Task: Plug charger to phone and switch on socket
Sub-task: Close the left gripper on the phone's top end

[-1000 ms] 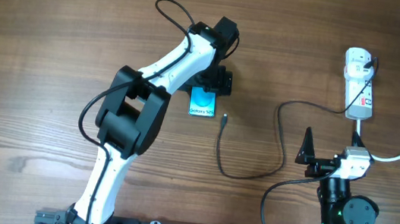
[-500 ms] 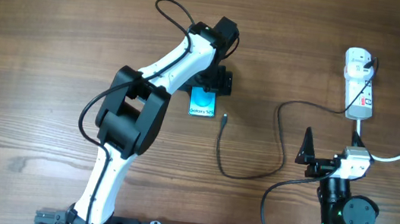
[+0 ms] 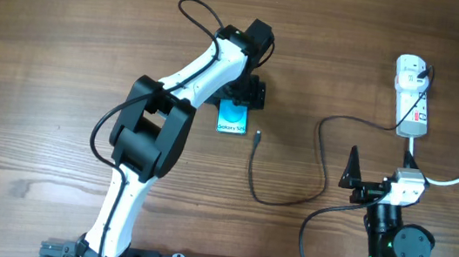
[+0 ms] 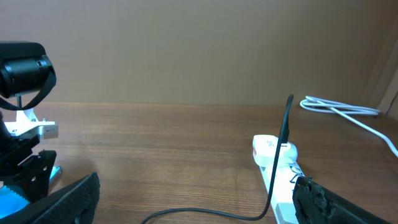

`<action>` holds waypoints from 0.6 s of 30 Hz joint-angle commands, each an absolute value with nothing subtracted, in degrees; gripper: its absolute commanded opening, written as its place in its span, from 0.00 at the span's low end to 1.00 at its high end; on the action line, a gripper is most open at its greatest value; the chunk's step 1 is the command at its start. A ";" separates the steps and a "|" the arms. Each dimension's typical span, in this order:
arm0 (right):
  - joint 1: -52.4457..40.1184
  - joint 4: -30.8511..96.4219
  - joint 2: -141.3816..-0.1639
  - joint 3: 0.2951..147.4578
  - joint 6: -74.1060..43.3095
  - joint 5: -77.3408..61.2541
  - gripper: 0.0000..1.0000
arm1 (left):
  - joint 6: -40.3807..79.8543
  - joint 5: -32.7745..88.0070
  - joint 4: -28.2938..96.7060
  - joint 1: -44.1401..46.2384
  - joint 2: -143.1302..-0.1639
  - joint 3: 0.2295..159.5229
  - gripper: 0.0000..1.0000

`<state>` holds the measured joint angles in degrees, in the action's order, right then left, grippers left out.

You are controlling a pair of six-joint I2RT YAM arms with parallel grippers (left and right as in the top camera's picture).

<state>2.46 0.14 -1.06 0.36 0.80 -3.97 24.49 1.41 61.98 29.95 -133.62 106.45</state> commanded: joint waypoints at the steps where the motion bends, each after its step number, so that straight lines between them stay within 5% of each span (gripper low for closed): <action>1: 2.59 -0.03 -0.80 0.30 1.48 -3.03 1.00 | 23.99 2.48 61.65 29.61 -134.82 105.95 0.94; 18: 2.59 -0.05 -0.80 0.30 1.50 -3.03 1.00 | 23.99 2.50 61.67 29.61 -134.82 105.95 0.77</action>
